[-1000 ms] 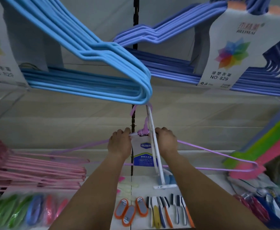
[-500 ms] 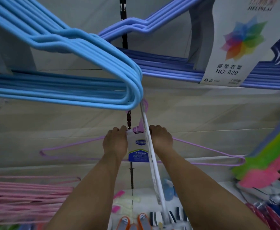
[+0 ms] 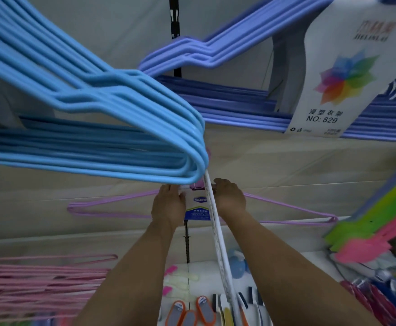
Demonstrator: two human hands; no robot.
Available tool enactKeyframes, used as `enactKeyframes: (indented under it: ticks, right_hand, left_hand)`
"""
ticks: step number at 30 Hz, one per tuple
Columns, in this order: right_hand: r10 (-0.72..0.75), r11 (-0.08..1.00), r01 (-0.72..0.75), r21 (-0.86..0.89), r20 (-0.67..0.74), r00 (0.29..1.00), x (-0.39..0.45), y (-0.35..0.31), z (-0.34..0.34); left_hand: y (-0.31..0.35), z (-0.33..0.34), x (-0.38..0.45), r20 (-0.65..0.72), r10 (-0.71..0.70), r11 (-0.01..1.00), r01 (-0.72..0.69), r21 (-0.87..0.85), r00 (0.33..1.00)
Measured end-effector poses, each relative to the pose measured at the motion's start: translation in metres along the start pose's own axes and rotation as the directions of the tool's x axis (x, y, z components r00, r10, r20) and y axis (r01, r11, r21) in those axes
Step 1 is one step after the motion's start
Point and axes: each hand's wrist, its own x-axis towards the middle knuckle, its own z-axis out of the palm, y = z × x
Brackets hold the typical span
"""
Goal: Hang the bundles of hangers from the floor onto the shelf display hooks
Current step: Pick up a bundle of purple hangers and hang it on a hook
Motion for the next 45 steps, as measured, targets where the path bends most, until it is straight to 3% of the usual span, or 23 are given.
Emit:
enactKeyframes:
  ticks: [2, 7, 10, 16, 21, 35, 45]
  right_hand:
    - [0.014, 0.997, -0.014, 0.082, 0.008, 1.000, -0.005, 0.000, -0.007]
    - [-0.060, 0.996, 0.061, -0.065, 0.020, 0.998, -0.024, 0.005, -0.025]
    - [-0.057, 0.998, 0.058, -0.012, 0.046, 0.997, -0.040, 0.009, -0.041]
    - [-0.050, 0.998, 0.047, 0.030, 0.126, 0.991, -0.076, 0.020, -0.066]
    - [-0.035, 0.988, 0.018, 0.150, 0.112, 0.993, -0.113, 0.026, -0.083]
    - [0.237, 0.959, -0.228, 0.168, -0.032, 0.971, -0.260, 0.035, -0.095]
    - [0.455, 0.881, -0.416, 0.227, -0.162, 0.876, -0.353, 0.101, -0.124]
  left_hand:
    - [0.005, -0.005, -0.007, 0.004, -0.028, 0.999, 0.028, -0.016, 1.000]
    - [0.020, -0.021, -0.026, 0.061, -0.176, 0.962, 0.185, -0.202, 0.982]
    - [0.030, -0.035, -0.044, -0.031, -0.176, 0.955, 0.163, -0.248, 0.984]
    - [0.049, -0.066, -0.087, 0.019, -0.215, 0.976, 0.216, -0.039, 0.976]
    - [0.047, -0.070, -0.122, 0.062, -0.141, 0.990, 0.139, 0.036, 0.988]
    - [0.034, -0.072, -0.231, 0.294, 0.061, 0.996, -0.078, 0.046, 0.954]
    - [0.126, -0.032, -0.279, 0.435, 0.293, 0.946, -0.325, -0.001, 0.852]
